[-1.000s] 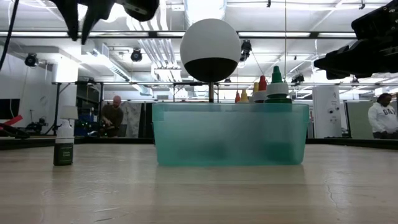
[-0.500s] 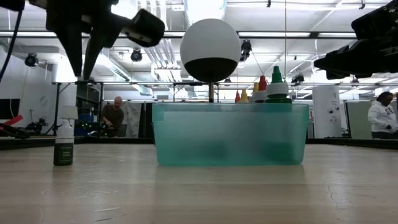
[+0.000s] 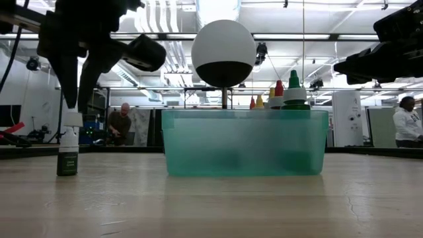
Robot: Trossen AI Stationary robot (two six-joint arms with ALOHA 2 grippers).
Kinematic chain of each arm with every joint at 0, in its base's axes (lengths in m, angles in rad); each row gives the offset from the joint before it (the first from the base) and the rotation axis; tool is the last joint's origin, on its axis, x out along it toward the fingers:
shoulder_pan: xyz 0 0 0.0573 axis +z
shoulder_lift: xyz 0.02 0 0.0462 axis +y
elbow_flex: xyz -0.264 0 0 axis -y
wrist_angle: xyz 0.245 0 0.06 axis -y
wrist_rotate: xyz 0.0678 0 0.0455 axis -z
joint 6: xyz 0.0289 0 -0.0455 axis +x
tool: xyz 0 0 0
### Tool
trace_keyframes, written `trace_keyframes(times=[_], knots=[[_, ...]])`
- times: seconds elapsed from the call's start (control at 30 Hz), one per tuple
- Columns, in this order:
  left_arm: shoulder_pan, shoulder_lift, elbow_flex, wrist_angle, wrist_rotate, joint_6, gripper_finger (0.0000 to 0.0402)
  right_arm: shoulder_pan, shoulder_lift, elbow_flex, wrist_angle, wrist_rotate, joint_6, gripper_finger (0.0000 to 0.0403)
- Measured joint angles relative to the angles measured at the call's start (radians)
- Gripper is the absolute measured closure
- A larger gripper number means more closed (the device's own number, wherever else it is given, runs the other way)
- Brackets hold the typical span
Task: Pick & Place food coloring
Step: Put the small green food coloring bottle into the green bin
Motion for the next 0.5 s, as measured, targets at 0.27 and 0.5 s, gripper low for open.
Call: trace_keyframes(times=[0.27, 0.5], knots=[[0.002, -0.001, -0.003, 0.001, 0.0, -0.096, 0.0389, 0.0, 0.0, 0.0, 0.0, 0.0, 0.0, 0.0394], [0.002, -0.001, -0.003, -0.006, -0.048, -0.118, 0.0322, 0.0, 0.0, 0.0, 0.0, 0.0, -0.002, 0.0394]])
